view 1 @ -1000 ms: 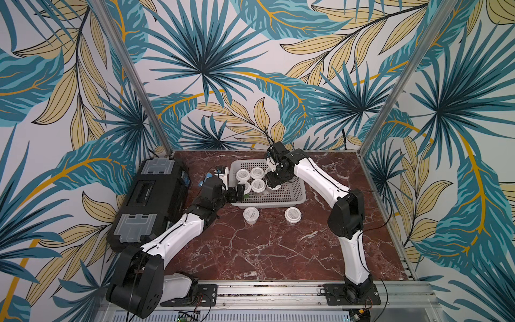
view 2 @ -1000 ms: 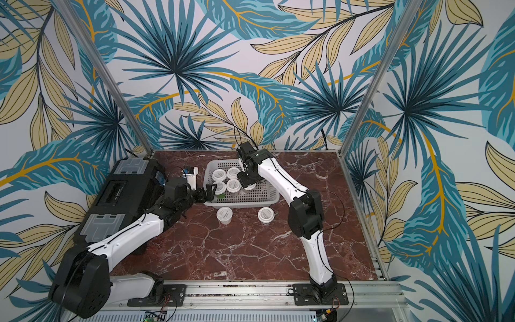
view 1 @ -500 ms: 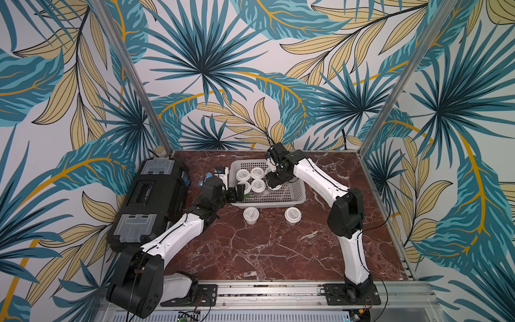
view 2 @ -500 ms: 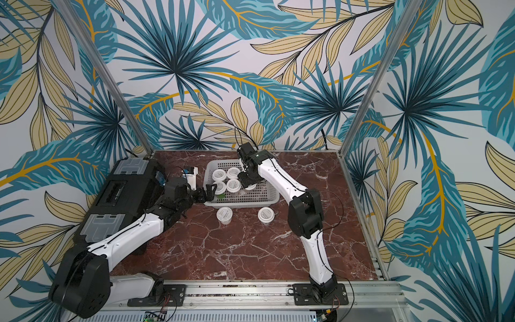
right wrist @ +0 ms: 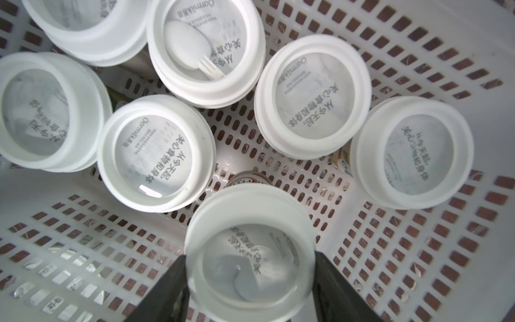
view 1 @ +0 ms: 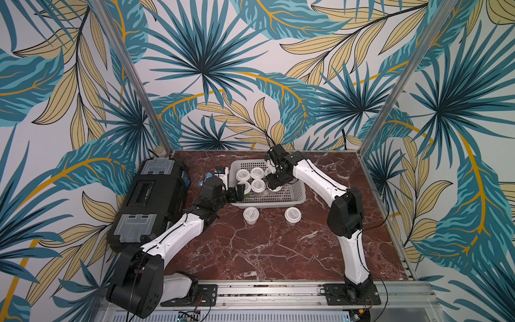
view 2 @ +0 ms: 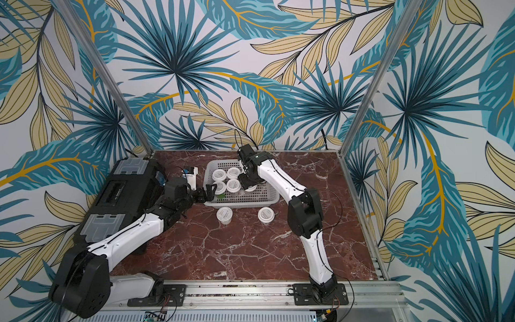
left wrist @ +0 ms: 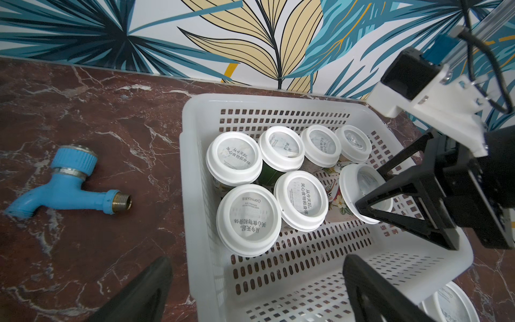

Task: Put the yogurt in the basket
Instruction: Place the yogurt in the basket.

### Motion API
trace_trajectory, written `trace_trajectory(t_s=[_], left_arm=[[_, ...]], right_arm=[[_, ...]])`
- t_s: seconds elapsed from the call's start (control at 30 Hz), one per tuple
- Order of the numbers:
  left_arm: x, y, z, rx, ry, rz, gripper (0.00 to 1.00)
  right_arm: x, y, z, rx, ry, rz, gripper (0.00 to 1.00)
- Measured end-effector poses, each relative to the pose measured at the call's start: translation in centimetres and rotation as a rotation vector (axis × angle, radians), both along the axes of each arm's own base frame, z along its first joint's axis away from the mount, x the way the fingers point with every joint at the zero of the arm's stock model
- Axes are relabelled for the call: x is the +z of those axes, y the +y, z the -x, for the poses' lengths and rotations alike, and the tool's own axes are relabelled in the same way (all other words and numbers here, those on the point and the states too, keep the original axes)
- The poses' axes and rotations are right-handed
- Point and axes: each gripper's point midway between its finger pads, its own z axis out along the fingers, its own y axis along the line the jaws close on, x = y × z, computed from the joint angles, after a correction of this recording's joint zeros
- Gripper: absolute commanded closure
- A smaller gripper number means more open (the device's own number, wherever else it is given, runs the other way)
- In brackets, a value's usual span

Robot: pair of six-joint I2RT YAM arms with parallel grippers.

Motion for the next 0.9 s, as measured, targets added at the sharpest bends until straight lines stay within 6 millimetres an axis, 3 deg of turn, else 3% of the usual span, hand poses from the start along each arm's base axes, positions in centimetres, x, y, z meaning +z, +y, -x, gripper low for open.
trace_trajectory(t_s=[0.67, 0.9], left_arm=[[-0.1, 0.0, 0.0, 0.000, 0.002, -0.001, 0.00], [-0.1, 0.0, 0.0, 0.000, 0.003, -0.001, 0.00]], right_arm=[[-1.9, 0.1, -0.2, -0.004, 0.027, 0.016, 0.28], [-2.0, 0.2, -0.3, -0.006, 0.023, 0.013, 0.15]])
